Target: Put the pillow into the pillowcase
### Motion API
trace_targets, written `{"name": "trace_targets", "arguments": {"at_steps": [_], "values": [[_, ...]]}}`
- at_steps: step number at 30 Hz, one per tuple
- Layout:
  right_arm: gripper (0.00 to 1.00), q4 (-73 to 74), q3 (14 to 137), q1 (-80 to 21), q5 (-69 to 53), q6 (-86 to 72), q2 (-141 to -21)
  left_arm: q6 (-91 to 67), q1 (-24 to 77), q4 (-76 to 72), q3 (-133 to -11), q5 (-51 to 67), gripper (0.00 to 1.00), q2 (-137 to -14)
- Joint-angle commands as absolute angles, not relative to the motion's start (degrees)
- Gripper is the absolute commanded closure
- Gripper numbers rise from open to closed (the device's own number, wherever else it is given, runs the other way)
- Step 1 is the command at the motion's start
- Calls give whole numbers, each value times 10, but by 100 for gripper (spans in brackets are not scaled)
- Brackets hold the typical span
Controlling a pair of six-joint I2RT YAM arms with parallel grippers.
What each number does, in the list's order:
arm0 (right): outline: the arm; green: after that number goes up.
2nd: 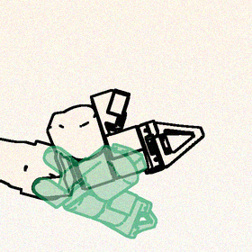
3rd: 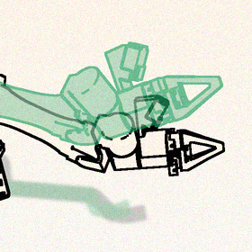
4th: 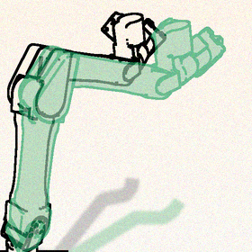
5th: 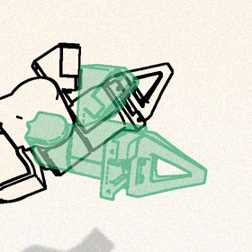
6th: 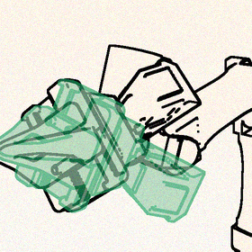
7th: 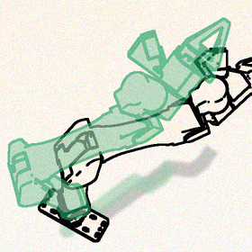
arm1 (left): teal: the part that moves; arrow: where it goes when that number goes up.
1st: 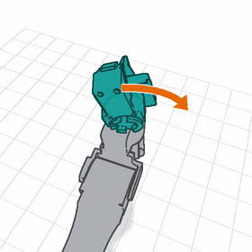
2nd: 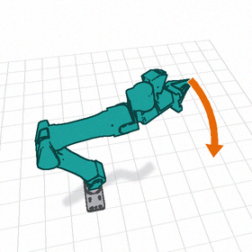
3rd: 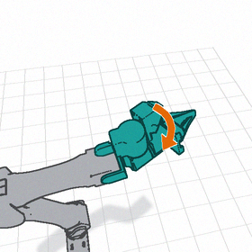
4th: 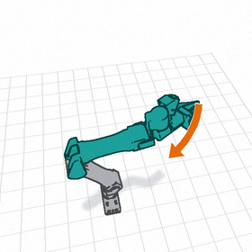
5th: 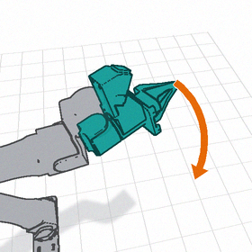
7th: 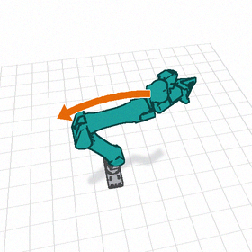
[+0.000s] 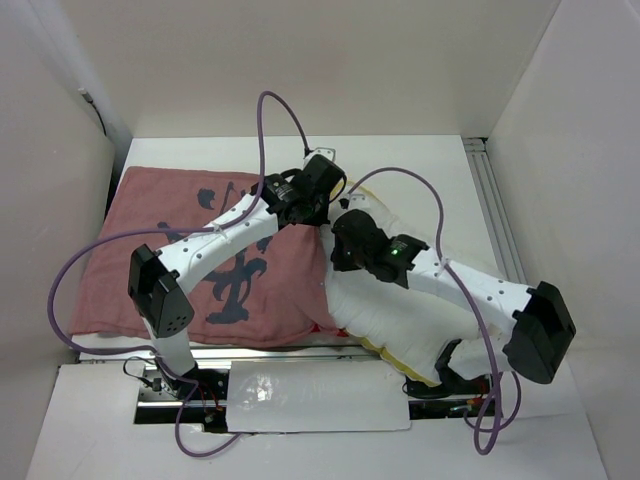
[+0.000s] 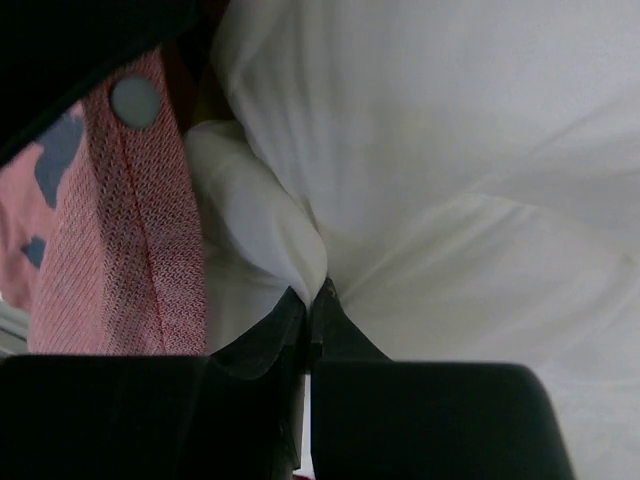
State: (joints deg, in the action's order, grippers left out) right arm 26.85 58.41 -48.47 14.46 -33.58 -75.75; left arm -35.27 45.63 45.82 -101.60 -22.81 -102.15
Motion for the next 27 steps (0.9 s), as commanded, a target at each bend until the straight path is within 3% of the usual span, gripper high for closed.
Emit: {"name": "trace_targets", "arguments": {"at_steps": [1, 6, 8, 9, 10, 11, 15, 20, 27], "values": [[100, 316, 547, -508, 69, -302, -794, -371, 456, 446, -1020, -244, 100, -1004], [98, 236, 516, -508, 11, -253, -864, -381, 456, 446, -1015, -244, 100, -993], [87, 241, 516, -508, 27, -239, -859, -381, 456, 446, -1015, -244, 100, -993], [70, 251, 524, -500, 42, -229, -836, -381, 456, 446, -1010, -250, 100, -986], [70, 251, 524, -495, 49, -229, -836, -381, 456, 446, -1001, -250, 100, -980], [36, 257, 524, -488, 49, -215, -799, -388, 456, 446, -994, -257, 100, -980], [4, 271, 534, -431, 56, -195, -707, -417, 456, 446, -956, -284, 100, -968], [1, 234, 541, -312, 25, -168, -666, -428, 439, 446, -949, -277, 100, -968], [1, 109, 600, -204, -161, -54, -789, -423, 433, 451, -965, -277, 100, -973]]}}
